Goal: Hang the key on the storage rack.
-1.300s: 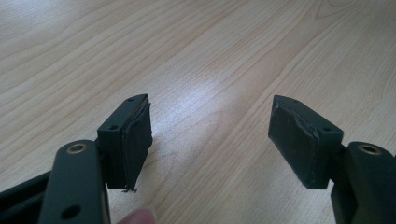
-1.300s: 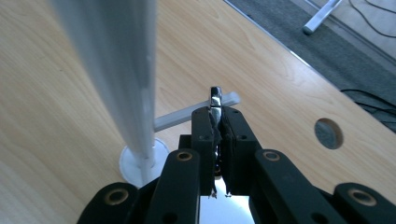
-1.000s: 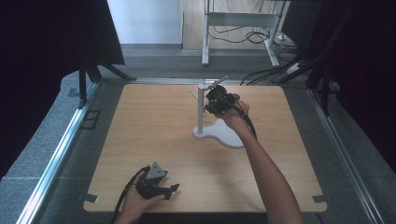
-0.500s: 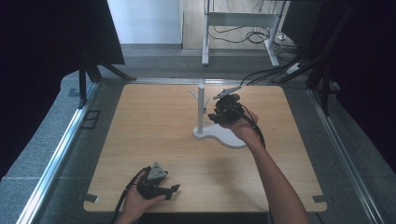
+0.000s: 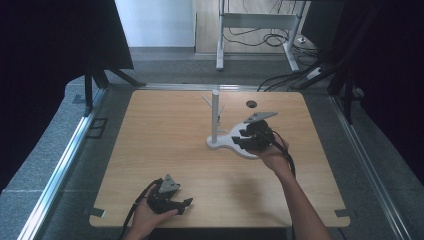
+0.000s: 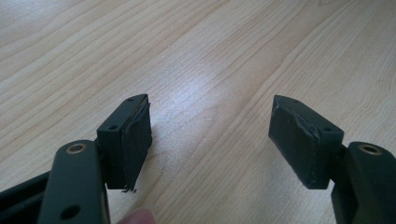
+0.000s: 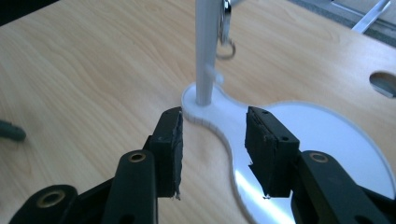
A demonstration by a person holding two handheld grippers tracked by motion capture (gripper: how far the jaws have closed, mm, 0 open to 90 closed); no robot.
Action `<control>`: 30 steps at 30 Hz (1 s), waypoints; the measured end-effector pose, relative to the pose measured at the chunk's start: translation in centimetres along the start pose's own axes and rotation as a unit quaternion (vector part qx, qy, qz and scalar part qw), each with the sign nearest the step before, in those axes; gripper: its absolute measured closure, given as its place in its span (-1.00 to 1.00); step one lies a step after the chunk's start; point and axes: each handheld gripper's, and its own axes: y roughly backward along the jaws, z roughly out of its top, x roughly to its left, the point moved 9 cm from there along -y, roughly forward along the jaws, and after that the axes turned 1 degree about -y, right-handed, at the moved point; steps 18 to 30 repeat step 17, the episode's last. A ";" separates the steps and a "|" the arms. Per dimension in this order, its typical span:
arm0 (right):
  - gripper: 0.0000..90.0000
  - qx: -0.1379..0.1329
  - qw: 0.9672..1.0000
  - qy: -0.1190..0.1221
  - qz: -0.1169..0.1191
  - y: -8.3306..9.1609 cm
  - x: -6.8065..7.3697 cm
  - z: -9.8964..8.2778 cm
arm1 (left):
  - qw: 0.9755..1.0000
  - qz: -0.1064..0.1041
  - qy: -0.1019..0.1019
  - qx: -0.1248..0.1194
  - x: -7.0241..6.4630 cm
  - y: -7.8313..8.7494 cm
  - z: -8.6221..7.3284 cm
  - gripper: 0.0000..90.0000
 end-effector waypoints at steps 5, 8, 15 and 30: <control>0.24 -0.010 1.000 -0.020 0.002 1.0 -0.1 -3.5 | 1.000 0.002 -0.001 0.002 0.0 0.0 0.0 -0.32; 0.23 -0.011 1.000 -0.027 0.002 1.2 -0.2 -4.7 | 1.000 0.003 -0.001 0.003 0.0 0.0 -0.1 -0.32; 0.19 -0.017 0.999 -0.043 0.002 1.3 0.0 -7.4 | 1.000 0.007 -0.001 0.004 0.2 0.0 -0.1 -0.32; 0.16 -0.020 0.999 -0.043 -0.001 1.4 0.0 -7.9 | 1.000 0.008 0.000 0.004 0.3 0.0 -0.1 -0.32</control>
